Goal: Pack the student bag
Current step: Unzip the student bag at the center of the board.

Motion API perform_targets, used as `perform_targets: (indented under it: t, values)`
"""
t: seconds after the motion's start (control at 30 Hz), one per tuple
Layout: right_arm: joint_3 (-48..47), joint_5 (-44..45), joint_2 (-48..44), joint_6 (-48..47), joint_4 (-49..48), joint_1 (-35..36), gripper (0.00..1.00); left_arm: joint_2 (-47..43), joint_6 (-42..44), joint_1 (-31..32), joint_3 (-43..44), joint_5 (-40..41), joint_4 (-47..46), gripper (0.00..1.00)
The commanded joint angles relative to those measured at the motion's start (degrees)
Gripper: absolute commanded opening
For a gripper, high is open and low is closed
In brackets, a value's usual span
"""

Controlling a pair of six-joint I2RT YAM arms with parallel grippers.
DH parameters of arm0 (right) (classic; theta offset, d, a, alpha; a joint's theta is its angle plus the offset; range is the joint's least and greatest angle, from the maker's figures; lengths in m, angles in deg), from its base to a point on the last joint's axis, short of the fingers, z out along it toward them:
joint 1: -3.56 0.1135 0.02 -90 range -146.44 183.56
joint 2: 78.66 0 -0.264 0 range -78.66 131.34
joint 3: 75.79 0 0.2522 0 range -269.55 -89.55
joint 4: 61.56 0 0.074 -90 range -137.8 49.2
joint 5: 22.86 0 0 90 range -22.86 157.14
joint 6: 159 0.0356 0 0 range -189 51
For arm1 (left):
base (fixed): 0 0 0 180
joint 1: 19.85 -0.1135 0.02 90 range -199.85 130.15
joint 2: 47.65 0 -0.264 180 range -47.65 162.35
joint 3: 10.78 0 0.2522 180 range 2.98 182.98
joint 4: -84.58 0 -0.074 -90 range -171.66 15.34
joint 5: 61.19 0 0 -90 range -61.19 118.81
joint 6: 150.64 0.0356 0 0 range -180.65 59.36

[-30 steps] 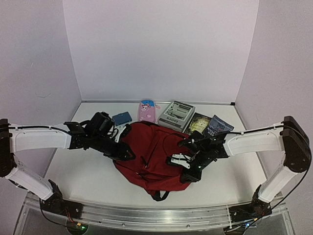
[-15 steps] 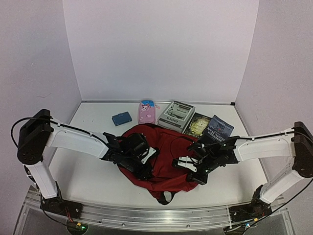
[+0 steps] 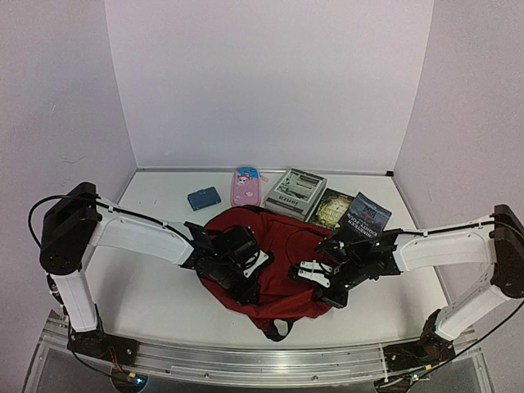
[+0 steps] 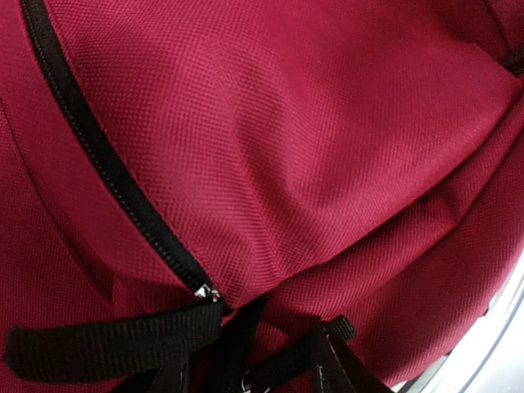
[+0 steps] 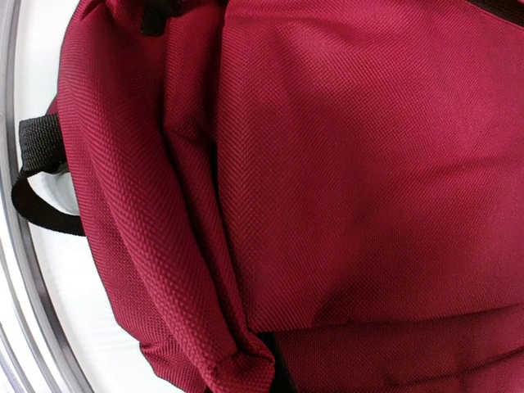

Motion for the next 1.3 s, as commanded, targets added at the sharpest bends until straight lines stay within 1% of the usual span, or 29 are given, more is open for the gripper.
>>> perform_targets:
  t: [0.0, 0.13, 0.3, 0.37, 0.4, 0.6, 0.73, 0.8, 1.0, 1.13, 1.27]
  values:
    - [0.3, 1.7, -1.2, -0.7, -2.0, 0.0, 0.00, 1.7, 0.2, 0.6, 2.8, 2.8, 3.0, 0.41]
    - [0.5, 2.1, -1.8, -1.4, -2.0, 0.0, 0.00, -0.2, -1.8, 0.6, 1.5, 5.5, 3.2, 0.28]
    - [1.1, 3.2, -2.7, -3.0, -1.3, -0.1, 0.00, -6.9, -5.1, 0.4, -2.4, 6.9, 1.4, 0.11]
    - [1.3, 3.7, -2.8, -3.5, -1.1, -0.1, 0.00, -9.7, -6.7, 0.2, -4.2, 8.6, 0.3, 0.03]
    - [1.4, 3.8, -2.9, -3.7, -0.9, 0.0, 0.00, -11.2, -7.4, -0.2, -5.1, 9.0, -0.1, 0.01]
    - [2.1, 5.0, -3.2, -5.1, -0.1, -0.1, 0.00, -17.7, -12.0, -4.4, -9.6, 10.7, -1.3, 0.00]
    - [2.9, 6.4, -3.7, -6.4, 0.5, -0.1, 0.00, -22.5, -16.0, -8.6, -13.1, 12.6, -1.7, 0.00]
    - [3.5, 7.5, -4.1, -7.3, 0.8, 0.0, 0.00, -25.2, -17.8, -11.0, -15.3, 14.3, -1.8, 0.00]
    - [5.9, 11.1, -5.6, -9.9, 2.1, 0.0, 0.00, -32.9, -22.7, -14.9, -19.8, 19.1, -0.7, 0.00]
    - [7.2, 12.7, -5.9, -11.4, 2.3, 0.0, 0.00, -41.3, -24.0, -15.2, -23.2, 19.1, -3.3, 0.00]
    - [4.3, 11.6, -4.9, -10.4, 2.4, 0.0, 0.01, -53.2, -24.1, -15.2, -25.6, 17.3, -4.9, 0.00]
